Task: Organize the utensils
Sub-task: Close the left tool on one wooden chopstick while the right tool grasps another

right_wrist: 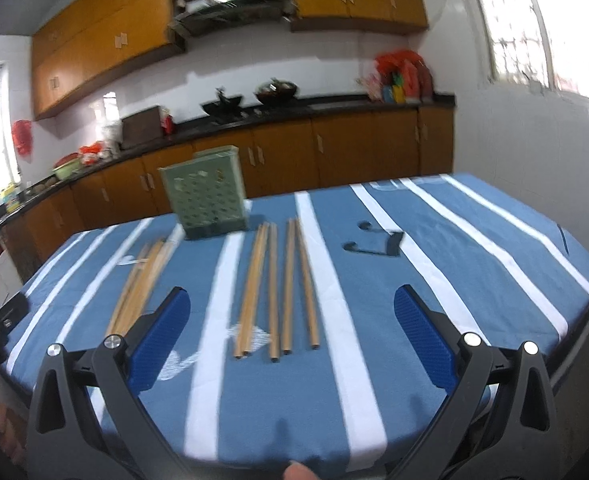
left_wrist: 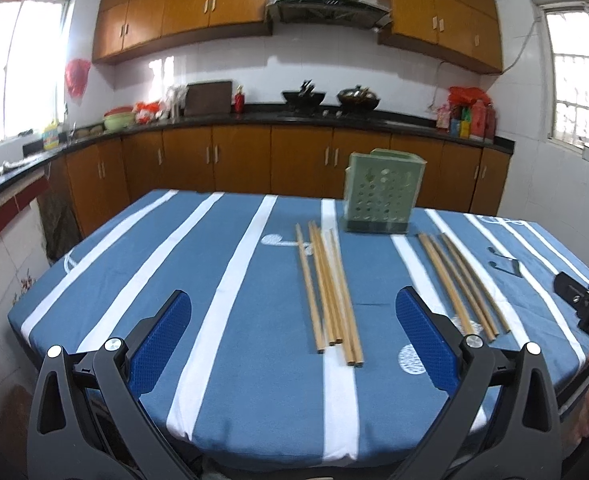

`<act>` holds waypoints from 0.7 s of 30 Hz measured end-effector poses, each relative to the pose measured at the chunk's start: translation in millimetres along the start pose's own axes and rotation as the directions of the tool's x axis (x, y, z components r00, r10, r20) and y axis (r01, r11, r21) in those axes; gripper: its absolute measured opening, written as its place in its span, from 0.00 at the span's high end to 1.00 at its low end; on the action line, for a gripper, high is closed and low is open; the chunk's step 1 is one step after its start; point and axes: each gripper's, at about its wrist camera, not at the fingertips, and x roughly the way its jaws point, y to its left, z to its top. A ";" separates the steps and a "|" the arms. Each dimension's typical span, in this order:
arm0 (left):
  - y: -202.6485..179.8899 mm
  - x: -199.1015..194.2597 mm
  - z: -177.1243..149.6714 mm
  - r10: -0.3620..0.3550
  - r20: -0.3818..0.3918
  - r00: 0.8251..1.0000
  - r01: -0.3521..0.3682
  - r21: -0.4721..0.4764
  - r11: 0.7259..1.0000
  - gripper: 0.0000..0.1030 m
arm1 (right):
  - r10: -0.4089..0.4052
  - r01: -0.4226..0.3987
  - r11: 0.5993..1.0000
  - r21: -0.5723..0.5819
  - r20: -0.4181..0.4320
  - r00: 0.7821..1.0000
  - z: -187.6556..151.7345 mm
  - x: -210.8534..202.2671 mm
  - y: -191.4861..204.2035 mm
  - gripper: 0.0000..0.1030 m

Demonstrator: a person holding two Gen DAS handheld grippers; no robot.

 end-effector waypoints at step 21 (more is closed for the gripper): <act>24.3 109.5 14.2 -0.057 -0.292 0.955 0.059 0.000 0.998 0.30 | -0.032 0.033 0.999 -0.005 -0.404 0.914 -2.2 159.1 -4.6 0.73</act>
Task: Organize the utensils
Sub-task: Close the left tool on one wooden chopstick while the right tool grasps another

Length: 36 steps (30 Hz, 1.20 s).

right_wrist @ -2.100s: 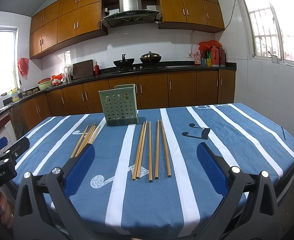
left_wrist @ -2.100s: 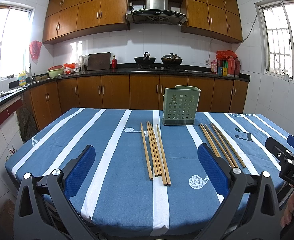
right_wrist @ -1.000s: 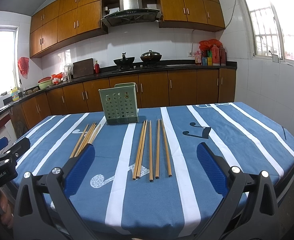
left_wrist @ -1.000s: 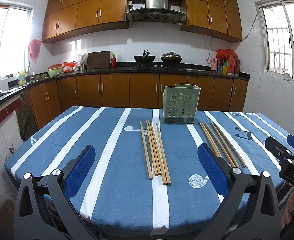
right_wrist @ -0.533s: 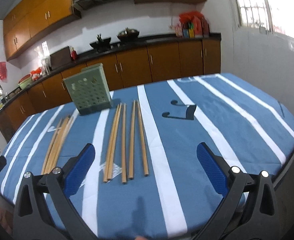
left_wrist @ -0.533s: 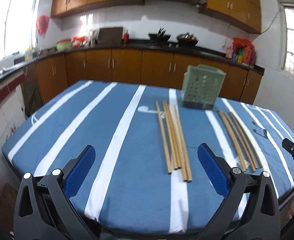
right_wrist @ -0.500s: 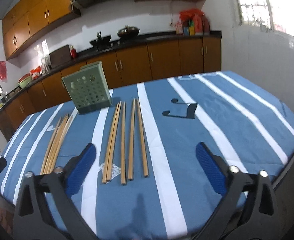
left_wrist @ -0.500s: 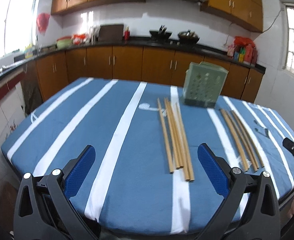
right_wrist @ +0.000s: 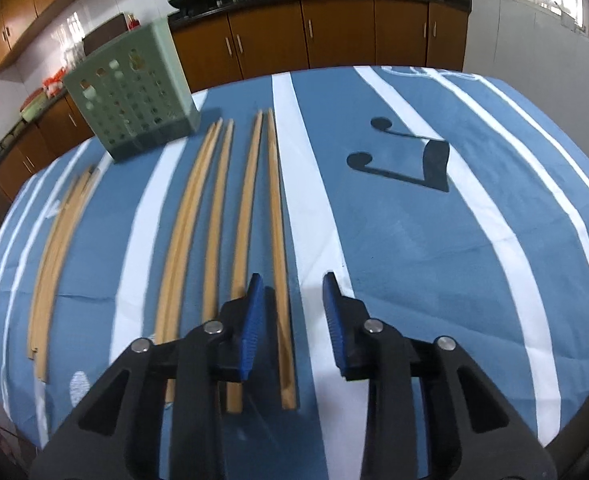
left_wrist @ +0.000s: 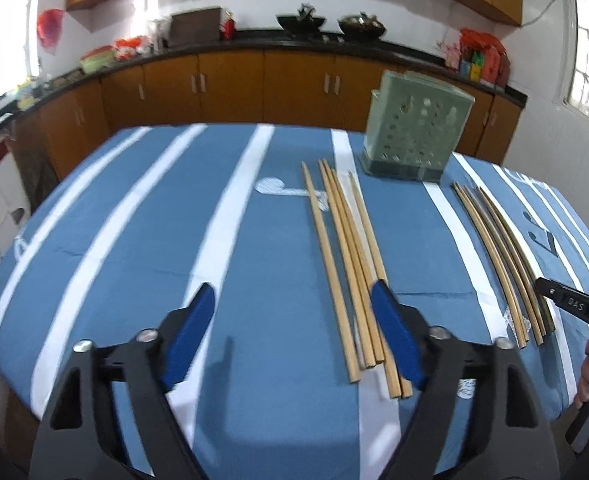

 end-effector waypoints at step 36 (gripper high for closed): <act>33.5 105.1 50.1 -0.038 -0.131 0.991 0.039 0.007 0.999 0.92 | -0.071 0.071 0.998 0.001 0.040 0.997 55.6 44.7 -14.7 0.92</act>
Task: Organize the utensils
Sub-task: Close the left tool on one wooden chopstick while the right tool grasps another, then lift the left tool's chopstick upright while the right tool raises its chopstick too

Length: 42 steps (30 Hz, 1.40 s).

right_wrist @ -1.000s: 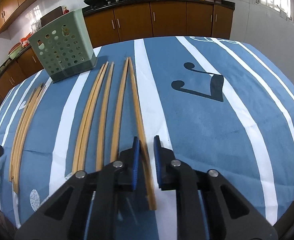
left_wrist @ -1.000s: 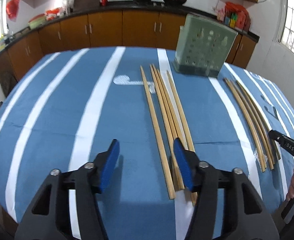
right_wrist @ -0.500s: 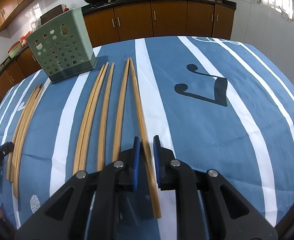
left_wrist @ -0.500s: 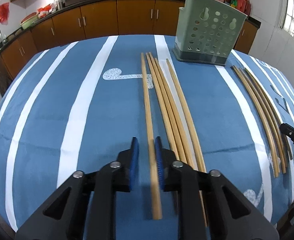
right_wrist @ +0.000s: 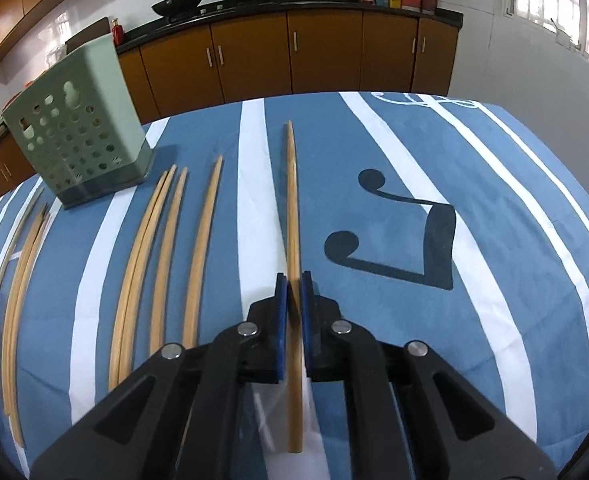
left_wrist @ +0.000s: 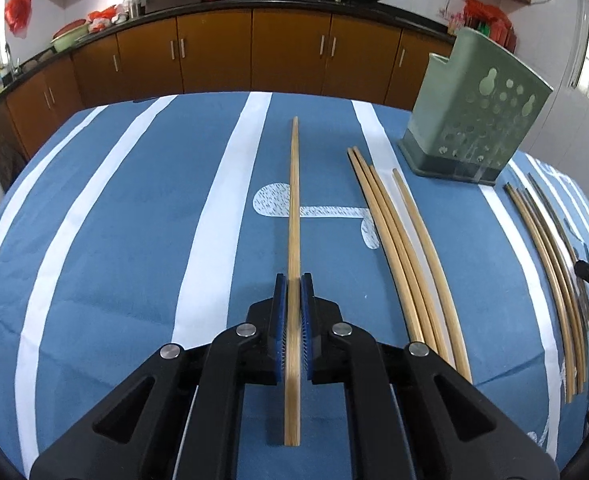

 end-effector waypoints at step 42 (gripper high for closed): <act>-1.1 -119.0 56.3 -0.021 0.311 0.950 0.029 -0.021 0.999 0.93 | 0.085 -0.095 0.995 0.010 0.363 0.928 49.9 -120.6 -11.7 0.92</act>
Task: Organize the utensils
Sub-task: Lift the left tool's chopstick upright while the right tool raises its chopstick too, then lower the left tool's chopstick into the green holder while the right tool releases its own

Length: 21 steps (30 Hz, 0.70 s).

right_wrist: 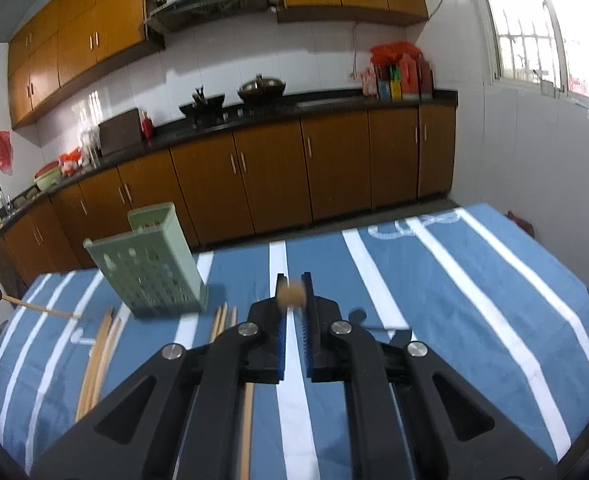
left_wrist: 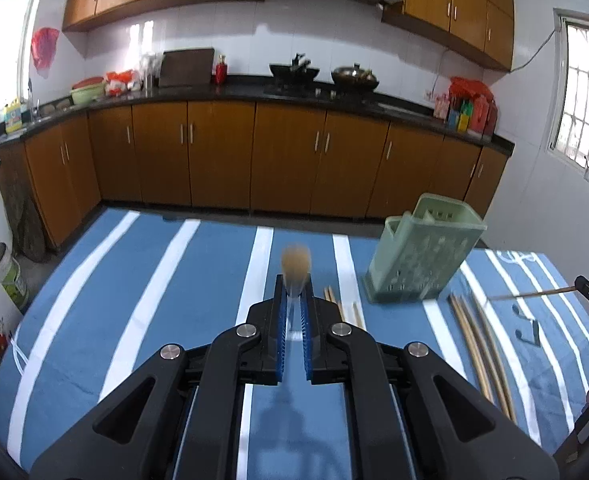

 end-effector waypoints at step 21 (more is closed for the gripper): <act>-43.7 -52.4 106.6 -0.054 0.302 0.952 0.045 0.035 0.998 0.93 | 0.209 -0.228 0.974 0.016 0.340 0.917 130.6 -58.1 39.5 0.93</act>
